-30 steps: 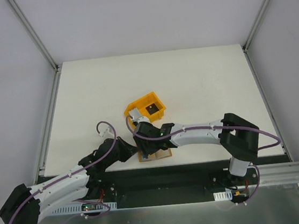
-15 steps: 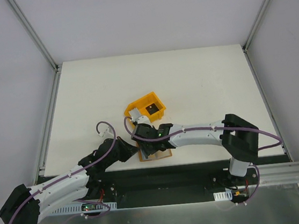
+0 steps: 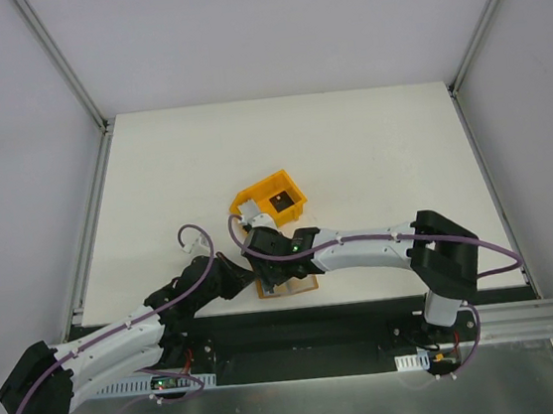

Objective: Put the credit cards into the card holder
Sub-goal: Insert the credit card into the card holder, then pick up the credit card from the storage box.

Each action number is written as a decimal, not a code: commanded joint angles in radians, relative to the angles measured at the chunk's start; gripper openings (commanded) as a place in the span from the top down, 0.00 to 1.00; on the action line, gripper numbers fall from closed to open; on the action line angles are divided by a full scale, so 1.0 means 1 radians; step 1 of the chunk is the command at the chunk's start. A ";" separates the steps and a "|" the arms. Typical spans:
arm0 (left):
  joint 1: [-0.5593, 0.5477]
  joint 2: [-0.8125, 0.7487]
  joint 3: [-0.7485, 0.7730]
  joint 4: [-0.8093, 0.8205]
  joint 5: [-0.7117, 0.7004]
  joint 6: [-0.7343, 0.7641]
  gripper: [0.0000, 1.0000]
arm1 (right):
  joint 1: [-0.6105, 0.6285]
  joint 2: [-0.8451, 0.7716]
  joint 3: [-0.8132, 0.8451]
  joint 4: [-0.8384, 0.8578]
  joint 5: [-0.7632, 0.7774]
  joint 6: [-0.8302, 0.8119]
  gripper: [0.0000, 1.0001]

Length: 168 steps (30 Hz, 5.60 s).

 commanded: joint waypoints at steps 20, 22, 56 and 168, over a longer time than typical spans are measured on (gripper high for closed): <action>-0.005 -0.028 -0.018 0.006 -0.010 -0.009 1.00 | 0.014 0.028 0.088 -0.098 0.076 -0.018 0.46; -0.005 -0.030 -0.018 0.007 -0.013 -0.011 1.00 | 0.020 0.036 0.101 -0.125 0.096 -0.021 0.46; -0.005 -0.042 -0.040 -0.008 -0.021 -0.025 1.00 | 0.032 -0.084 0.036 -0.225 0.222 0.008 0.48; -0.003 -0.048 -0.077 -0.076 -0.087 -0.052 1.00 | -0.302 -0.147 0.088 0.082 -0.313 -0.174 0.43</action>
